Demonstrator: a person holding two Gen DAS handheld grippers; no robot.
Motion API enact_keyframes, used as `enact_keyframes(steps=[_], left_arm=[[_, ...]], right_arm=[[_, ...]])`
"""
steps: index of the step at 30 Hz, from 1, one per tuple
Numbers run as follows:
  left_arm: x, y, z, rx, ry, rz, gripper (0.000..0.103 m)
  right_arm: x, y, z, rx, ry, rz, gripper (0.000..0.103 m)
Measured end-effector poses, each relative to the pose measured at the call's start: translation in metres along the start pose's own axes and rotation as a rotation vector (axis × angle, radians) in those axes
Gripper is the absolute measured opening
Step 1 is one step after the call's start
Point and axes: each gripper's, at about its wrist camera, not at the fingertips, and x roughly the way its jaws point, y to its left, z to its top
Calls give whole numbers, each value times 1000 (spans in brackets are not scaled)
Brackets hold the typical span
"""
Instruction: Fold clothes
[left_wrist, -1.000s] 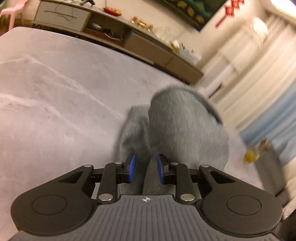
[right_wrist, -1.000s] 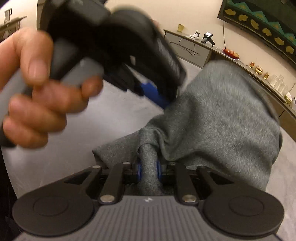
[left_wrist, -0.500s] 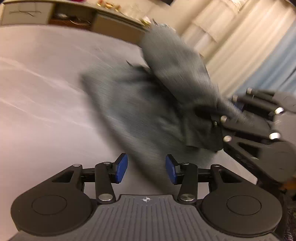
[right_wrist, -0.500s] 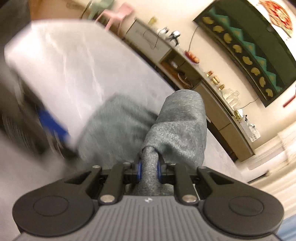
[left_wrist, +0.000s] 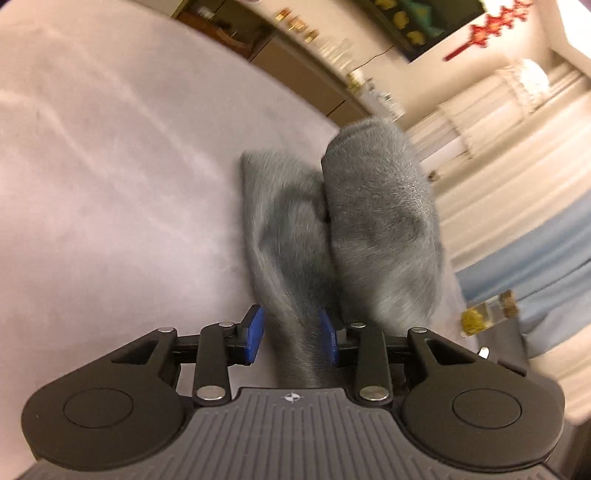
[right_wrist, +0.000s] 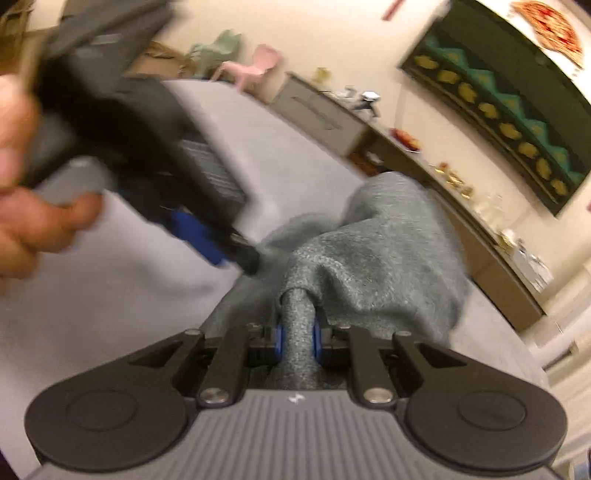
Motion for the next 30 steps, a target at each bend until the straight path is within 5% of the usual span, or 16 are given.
enact_keyframes(steps=[7,11,14,17,22,29,30], left_arm=[[-29,-19,10,74,-140,16,37],[-23,-43,29,77,-89,0,44],[2,-75,35,197,-39,33,52],[29,-99,35,259,-11,5,56],[58,-92,34,230,-8,-3,62],[62,-60,40,178,7,21,41],[60,-59,41,176,8,16,40]], right_arm=[[-4,38,-37,-413,-9,-9,17],[-2,13,-75,-735,46,-86,16],[8,-14,-107,-841,78,-178,16],[6,-24,-121,-787,91,-262,16],[-16,-4,-115,-661,60,-259,15],[-48,21,-106,-471,18,-246,16],[-61,4,-96,-317,21,-176,16]])
